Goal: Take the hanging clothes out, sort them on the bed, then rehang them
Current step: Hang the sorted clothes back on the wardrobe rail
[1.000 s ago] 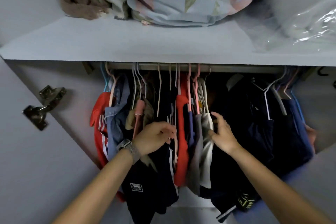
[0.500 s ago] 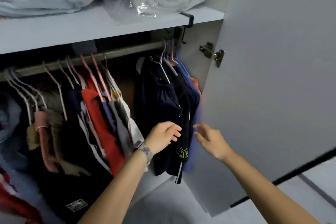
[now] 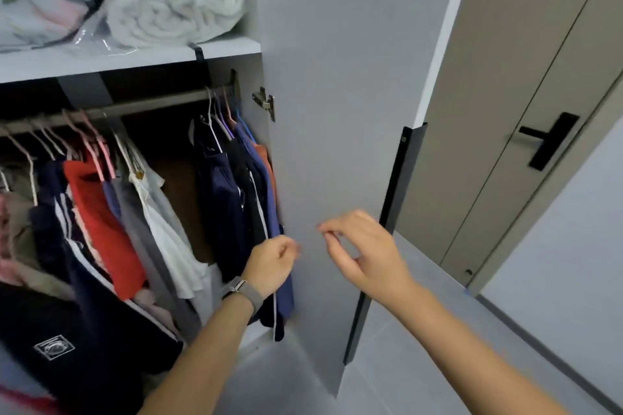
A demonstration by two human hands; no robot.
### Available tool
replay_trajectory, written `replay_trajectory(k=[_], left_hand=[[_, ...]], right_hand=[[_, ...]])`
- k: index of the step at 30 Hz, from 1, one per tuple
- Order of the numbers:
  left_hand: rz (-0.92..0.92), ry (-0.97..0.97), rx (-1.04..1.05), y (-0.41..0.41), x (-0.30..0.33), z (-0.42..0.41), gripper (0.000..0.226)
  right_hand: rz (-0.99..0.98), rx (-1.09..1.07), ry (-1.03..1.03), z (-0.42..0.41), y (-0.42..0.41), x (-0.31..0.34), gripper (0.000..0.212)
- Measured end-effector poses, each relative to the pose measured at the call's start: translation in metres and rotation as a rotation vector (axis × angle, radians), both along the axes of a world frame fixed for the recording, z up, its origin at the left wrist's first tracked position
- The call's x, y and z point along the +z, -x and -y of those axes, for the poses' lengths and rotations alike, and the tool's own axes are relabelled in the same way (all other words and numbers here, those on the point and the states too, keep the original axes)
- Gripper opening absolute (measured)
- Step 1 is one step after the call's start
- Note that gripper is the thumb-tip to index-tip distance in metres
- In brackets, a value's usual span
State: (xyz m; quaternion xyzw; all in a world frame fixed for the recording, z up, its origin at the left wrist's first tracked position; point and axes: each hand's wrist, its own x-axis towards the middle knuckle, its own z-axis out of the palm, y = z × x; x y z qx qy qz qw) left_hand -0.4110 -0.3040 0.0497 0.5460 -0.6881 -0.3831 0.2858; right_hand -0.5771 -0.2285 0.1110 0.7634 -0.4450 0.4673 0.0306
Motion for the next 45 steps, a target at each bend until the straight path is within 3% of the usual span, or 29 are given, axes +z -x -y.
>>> replay_trajectory(k=[2,4,6,10,14,19,25,30,33,38,42,45], left_hand=[[0.031,0.033,0.052,0.005,0.004,-0.016,0.022],[0.048,0.043,0.07,0.01,0.011,-0.034,0.022],[0.06,0.046,0.066,0.017,0.019,-0.049,0.022],[0.06,0.084,0.062,0.023,0.036,-0.063,0.019],[0.069,0.142,0.127,0.006,0.052,-0.063,0.018],[0.114,0.19,0.292,-0.056,0.057,-0.064,0.018],[0.169,0.316,0.541,-0.151,0.066,-0.072,0.016],[0.286,0.412,0.639,-0.219,0.071,-0.085,0.021],[0.456,0.544,0.731,-0.26,0.083,-0.102,0.025],[0.749,0.745,0.911,-0.314,0.116,-0.15,0.035],[0.807,0.987,1.206,-0.347,0.132,-0.195,0.022],[0.723,1.124,1.496,-0.368,0.138,-0.232,0.039]], right_hand=[[0.123,-0.219,0.247,-0.009,0.011,0.021,0.032],[0.342,-0.381,0.079,-0.004,0.019,0.041,0.057],[0.5,-0.319,-0.215,0.008,0.025,0.051,0.066],[0.699,-0.241,-0.303,0.02,0.038,0.063,0.027],[0.553,-0.215,-0.264,0.01,0.026,0.06,0.015],[0.231,-0.081,-0.2,0.009,-0.021,0.053,0.011],[-0.063,0.158,-0.317,0.046,-0.132,0.079,0.026],[-0.128,0.219,-0.357,0.102,-0.237,0.085,0.031],[-0.166,0.191,-0.368,0.136,-0.271,0.089,0.04],[-0.415,0.032,-0.254,0.169,-0.294,0.093,0.048],[-0.471,-0.006,-0.278,0.187,-0.309,0.102,0.047],[-0.65,-0.107,-0.302,0.178,-0.328,0.108,0.028]])
